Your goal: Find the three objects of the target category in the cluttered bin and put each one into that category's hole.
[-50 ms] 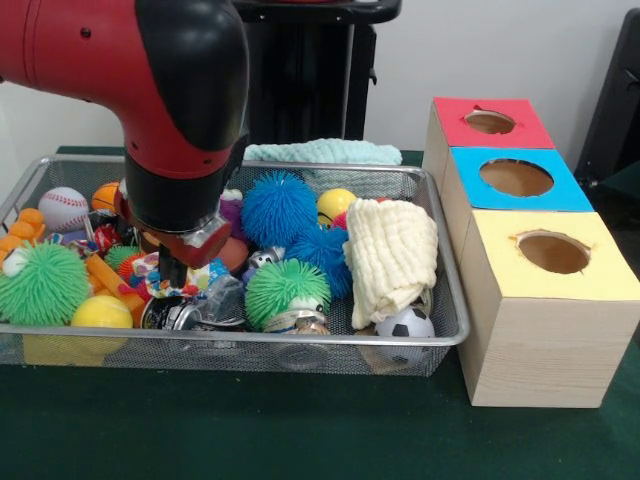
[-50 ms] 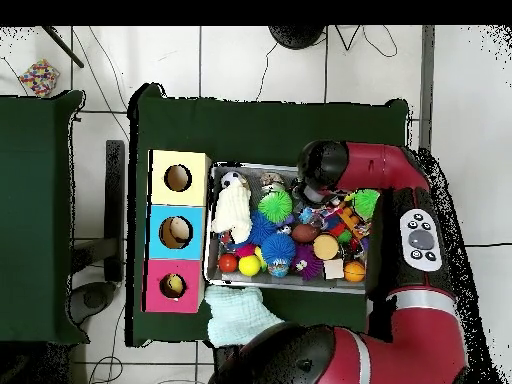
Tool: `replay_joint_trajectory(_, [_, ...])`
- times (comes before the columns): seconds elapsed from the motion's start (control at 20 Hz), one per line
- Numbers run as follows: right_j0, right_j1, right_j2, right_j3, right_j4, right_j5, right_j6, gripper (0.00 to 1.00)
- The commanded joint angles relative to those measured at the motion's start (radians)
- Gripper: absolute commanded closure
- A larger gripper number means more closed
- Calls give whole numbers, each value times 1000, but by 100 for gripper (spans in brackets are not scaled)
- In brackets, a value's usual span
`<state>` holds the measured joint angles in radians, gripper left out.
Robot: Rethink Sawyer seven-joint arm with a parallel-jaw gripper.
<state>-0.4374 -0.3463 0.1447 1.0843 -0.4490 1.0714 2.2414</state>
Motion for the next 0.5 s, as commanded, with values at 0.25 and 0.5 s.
replay_joint_trajectory(0.25, [-11, 39, 98, 145, 69, -29, -106, 100])
replay_joint_trajectory(0.5, [-10, 29, 98, 160, 29, -95, -151, 0])
